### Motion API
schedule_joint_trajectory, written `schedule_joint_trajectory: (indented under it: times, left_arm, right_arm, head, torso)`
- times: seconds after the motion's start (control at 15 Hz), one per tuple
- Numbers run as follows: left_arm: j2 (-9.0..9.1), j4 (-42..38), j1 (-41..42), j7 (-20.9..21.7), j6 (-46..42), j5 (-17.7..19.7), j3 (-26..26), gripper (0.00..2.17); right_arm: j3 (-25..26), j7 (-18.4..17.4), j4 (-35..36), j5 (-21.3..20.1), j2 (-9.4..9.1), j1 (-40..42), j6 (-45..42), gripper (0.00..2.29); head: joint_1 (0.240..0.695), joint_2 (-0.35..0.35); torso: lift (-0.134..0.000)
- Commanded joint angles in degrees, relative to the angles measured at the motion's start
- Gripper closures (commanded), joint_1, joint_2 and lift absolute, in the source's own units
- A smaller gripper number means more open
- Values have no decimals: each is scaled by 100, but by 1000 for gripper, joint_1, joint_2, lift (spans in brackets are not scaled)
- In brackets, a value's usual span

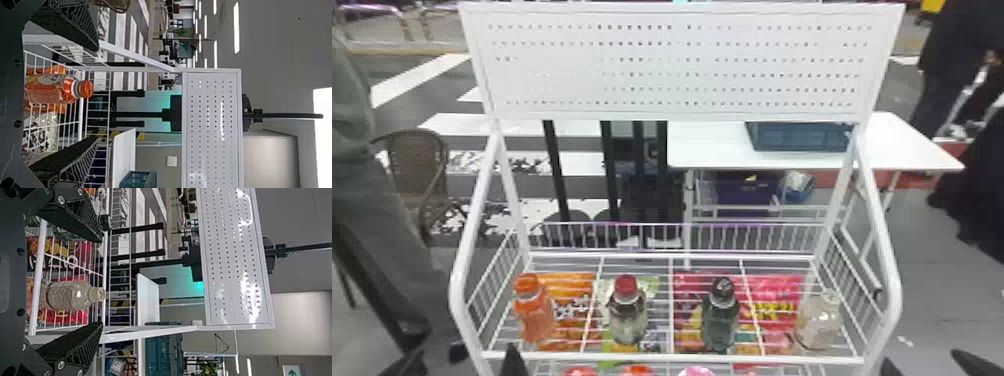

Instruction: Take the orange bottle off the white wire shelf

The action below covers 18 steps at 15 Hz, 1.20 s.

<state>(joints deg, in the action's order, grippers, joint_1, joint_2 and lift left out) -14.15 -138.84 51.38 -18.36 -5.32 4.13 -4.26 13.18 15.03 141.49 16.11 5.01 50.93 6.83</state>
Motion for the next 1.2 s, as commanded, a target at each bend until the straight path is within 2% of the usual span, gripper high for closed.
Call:
schedule_joint_trajectory:
  times: [0.0, 0.47, 0.67, 0.8, 1.13]
  left_arm:
    - [9, 23, -23, -1, 1, 0, -5, 87]
    - [9, 41, -49, 8, 1, 9, -5, 87]
    - [9, 287, -146, -1, -70, 35, -49, 87]
    - [44, 902, -489, 8, -263, 53, -181, 90]
    - [62, 2827, -1675, 17, -1652, 70, -620, 90]
  right_arm:
    - [-18, 0, -25, 6, 0, -30, 16, 151]
    - [-44, 0, -60, -3, 9, -48, 16, 151]
    - [-35, -9, -95, 6, 9, -74, 16, 151]
    - [-44, -9, -122, 6, 9, -101, 16, 151]
    - [-70, -26, -174, -38, 9, -144, 16, 151]
  head:
    - [499, 0]
    - [499, 0]
    - [499, 0]
    - [499, 0]
    - [499, 0]
  torso:
    - [0]
    - [0]
    - [0]
    - [0]
    - [0]
